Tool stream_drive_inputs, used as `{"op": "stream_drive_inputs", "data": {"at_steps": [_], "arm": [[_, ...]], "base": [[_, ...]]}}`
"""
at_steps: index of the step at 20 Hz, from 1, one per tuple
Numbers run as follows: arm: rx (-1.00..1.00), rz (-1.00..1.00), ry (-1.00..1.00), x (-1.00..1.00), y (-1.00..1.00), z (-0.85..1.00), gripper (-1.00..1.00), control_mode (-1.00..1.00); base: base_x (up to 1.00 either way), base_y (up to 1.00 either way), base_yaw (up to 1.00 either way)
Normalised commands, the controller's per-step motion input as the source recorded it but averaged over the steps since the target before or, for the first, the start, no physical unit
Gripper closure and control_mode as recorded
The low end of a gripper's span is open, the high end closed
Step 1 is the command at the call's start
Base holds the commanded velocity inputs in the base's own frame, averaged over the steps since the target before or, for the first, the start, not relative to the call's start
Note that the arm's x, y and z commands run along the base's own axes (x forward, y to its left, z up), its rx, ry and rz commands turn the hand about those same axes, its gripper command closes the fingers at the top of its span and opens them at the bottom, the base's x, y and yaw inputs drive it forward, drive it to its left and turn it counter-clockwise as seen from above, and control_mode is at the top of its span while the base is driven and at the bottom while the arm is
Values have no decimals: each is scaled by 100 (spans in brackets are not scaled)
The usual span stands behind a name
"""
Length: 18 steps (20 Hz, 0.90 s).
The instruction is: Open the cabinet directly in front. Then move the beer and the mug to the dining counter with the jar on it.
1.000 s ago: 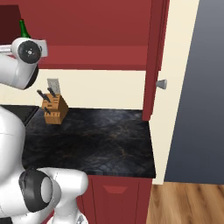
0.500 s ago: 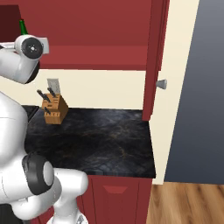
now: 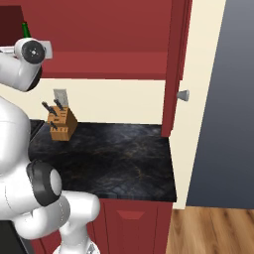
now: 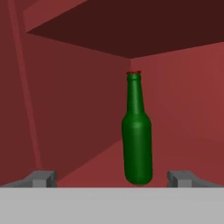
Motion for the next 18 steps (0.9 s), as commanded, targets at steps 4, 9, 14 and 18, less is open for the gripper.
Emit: {"op": "stream_drive_inputs", "data": {"at_steps": [4,9,14,18], "arm": [[0,-1,0,24,4,0,-100,-100],[0,-1,0,29,3,0,-100,-100],[0,-2,0,30,4,0,-100,-100],[0,-2,0,26,6,0,-100,-100]], "base": [[0,0,0],[0,0,0],[0,0,0],[0,0,0]]}}
